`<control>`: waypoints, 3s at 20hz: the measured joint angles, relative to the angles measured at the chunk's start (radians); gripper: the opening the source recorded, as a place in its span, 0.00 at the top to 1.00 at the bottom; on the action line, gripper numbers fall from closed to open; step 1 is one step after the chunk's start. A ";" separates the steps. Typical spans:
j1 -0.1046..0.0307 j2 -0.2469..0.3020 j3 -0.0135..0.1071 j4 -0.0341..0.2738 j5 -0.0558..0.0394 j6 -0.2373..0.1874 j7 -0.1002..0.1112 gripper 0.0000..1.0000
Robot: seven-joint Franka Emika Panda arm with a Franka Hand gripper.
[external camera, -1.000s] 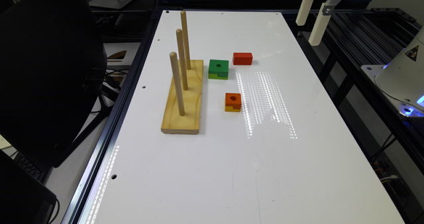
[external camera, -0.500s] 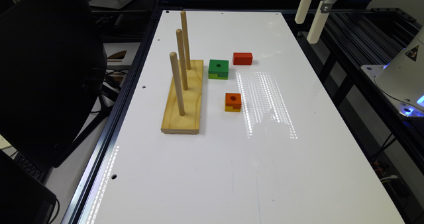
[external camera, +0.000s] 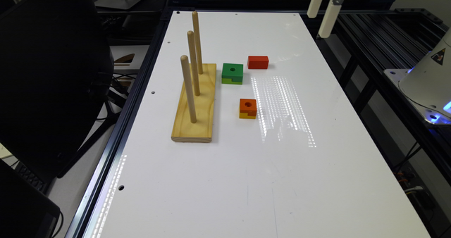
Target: Pick up green block.
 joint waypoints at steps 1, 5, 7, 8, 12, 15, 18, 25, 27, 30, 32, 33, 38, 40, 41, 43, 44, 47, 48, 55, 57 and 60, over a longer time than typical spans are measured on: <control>-0.003 0.012 0.000 0.008 0.0000 0.006 -0.003 0.00; -0.007 0.072 0.000 0.044 0.0000 0.030 -0.007 0.00; -0.007 0.099 0.000 0.062 0.0000 0.033 -0.007 0.00; -0.007 0.109 0.000 0.071 0.0000 0.033 -0.007 0.00; -0.007 0.141 0.000 0.100 0.0000 0.033 -0.007 0.00; -0.010 0.158 0.000 0.117 0.0000 0.033 -0.010 0.00; -0.011 0.178 0.000 0.141 0.0000 0.033 -0.011 0.00; -0.032 0.257 0.000 0.218 -0.0004 0.033 -0.030 0.00; -0.036 0.282 0.000 0.240 -0.0004 0.033 -0.035 0.00; -0.038 0.314 0.000 0.267 -0.0004 0.033 -0.036 0.00; -0.038 0.326 0.000 0.279 -0.0004 0.033 -0.036 0.00; -0.039 0.329 0.000 0.282 -0.0004 0.033 -0.036 0.00; -0.043 0.341 0.000 0.299 -0.0005 0.033 -0.038 0.00; -0.044 0.348 0.000 0.308 -0.0005 0.033 -0.039 0.00; -0.044 0.353 0.000 0.315 -0.0005 0.033 -0.039 0.00; -0.045 0.370 0.000 0.334 -0.0005 0.033 -0.039 0.00; -0.045 0.380 0.000 0.346 -0.0005 0.033 -0.040 0.00; -0.045 0.419 0.000 0.384 -0.0005 0.033 -0.040 0.00; -0.045 0.433 0.000 0.396 -0.0005 0.033 -0.040 0.00; -0.045 0.518 0.000 0.429 -0.0005 0.066 -0.040 0.00; -0.045 0.550 0.000 0.429 -0.0005 0.094 -0.040 0.00; -0.045 0.599 0.000 0.430 -0.0005 0.141 -0.040 0.00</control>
